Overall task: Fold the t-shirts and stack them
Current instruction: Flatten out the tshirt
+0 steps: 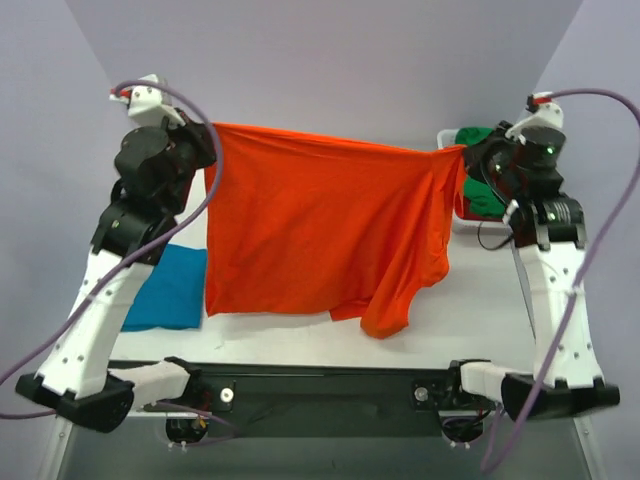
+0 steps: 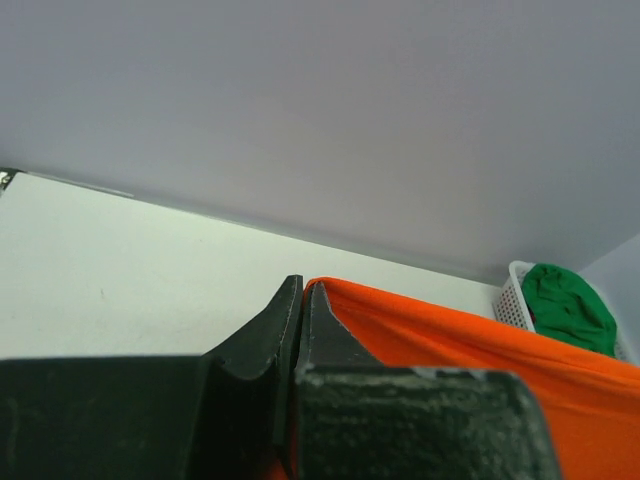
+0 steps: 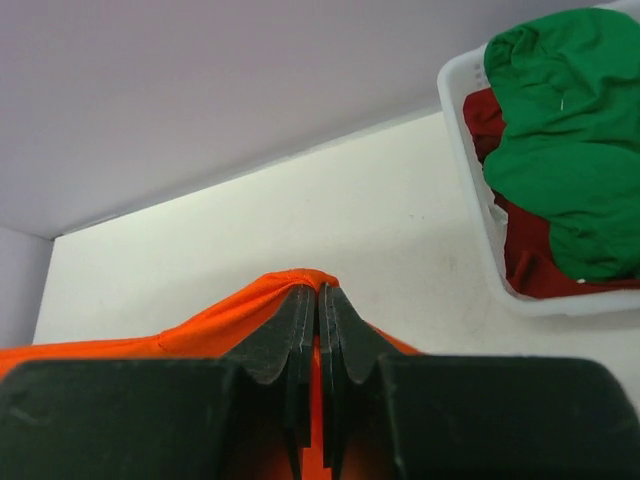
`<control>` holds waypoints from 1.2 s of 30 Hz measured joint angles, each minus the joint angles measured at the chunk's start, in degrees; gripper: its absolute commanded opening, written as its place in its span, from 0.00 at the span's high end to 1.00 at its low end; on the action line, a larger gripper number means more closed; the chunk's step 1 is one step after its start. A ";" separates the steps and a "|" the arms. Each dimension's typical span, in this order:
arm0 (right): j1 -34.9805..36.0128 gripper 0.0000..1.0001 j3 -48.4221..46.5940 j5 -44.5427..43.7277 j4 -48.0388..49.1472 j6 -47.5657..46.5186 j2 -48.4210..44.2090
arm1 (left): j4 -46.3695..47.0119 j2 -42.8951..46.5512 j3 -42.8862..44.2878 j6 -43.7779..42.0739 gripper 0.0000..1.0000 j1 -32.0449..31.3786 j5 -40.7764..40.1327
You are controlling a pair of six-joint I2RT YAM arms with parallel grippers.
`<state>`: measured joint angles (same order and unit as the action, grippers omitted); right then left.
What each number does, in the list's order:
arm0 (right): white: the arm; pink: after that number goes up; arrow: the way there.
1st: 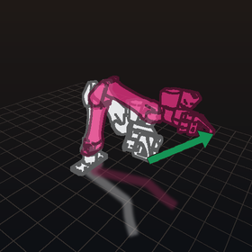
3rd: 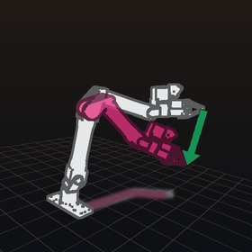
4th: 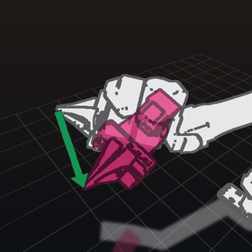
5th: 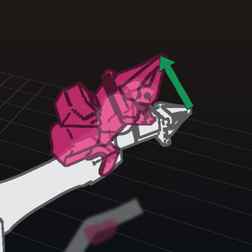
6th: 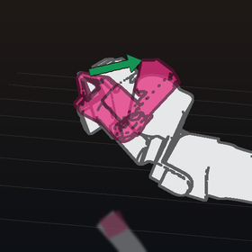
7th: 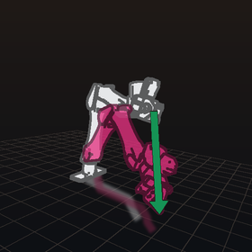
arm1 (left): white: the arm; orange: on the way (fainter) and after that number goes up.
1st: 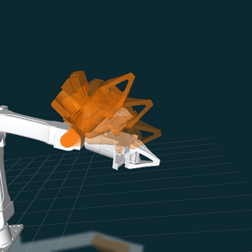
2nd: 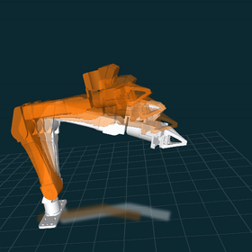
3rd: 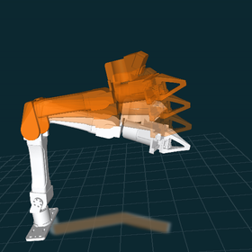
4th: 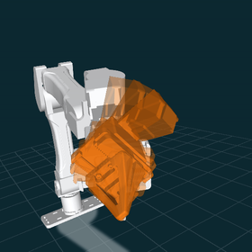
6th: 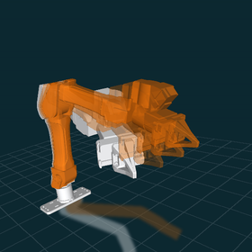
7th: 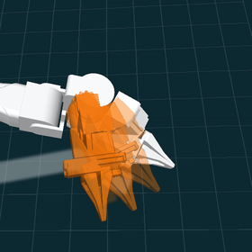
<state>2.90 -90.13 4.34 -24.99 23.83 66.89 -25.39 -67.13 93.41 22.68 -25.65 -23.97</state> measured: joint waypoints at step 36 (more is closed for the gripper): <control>0.87 0.44 65.85 8.85 21.38 12.55 -3.50 | 21.94 4.87 -67.82 29.29 1.00 24.28 26.51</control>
<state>3.77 -24.27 13.19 -3.62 36.38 63.40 -3.44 -62.26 25.58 51.96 -1.37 2.55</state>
